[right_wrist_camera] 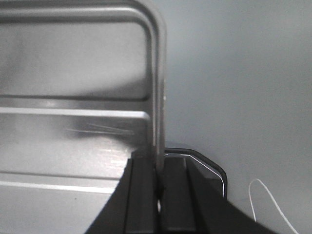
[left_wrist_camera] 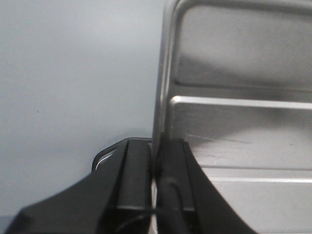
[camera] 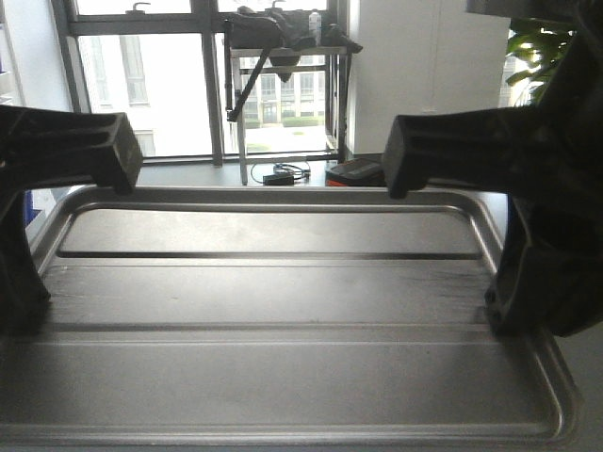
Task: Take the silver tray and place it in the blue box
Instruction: 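Hold the tray level in both grippers while the base drives to the blue crate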
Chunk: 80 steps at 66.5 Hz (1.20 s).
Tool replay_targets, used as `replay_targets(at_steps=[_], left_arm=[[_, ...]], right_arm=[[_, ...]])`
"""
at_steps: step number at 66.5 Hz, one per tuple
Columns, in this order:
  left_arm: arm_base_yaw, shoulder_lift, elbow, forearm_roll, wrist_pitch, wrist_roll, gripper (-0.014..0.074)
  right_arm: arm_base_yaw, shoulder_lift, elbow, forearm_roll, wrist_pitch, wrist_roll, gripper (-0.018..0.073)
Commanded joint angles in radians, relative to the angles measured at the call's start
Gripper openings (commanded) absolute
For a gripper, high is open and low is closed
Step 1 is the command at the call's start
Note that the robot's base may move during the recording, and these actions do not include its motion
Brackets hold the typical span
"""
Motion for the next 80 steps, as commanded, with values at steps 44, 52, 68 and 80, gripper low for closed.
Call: replay_targets(at_steps=[44,52,68,80], left_arm=[[0.002,-0.026,-0.033,0.024,-0.017,-0.004,-0.0015],[0.002,-0.026,-0.033,0.024,-0.017,-0.004,-0.0015],[0.002,-0.026,-0.033,0.024,-0.017,-0.004,-0.0015],[0.002,-0.026,-0.033,0.024,-0.017,-0.004,-0.0015]], right_arm=[[0.001,-0.026,-0.024,-0.029,-0.023,-0.001,0.0053],[0.001,-0.026,-0.024,-0.029,-0.023,-0.001,0.0053],[0.001,-0.026,-0.024,-0.029,-0.023,-0.001,0.0053],[0.001,-0.026,-0.024,-0.029,-0.023,-0.001,0.0053]])
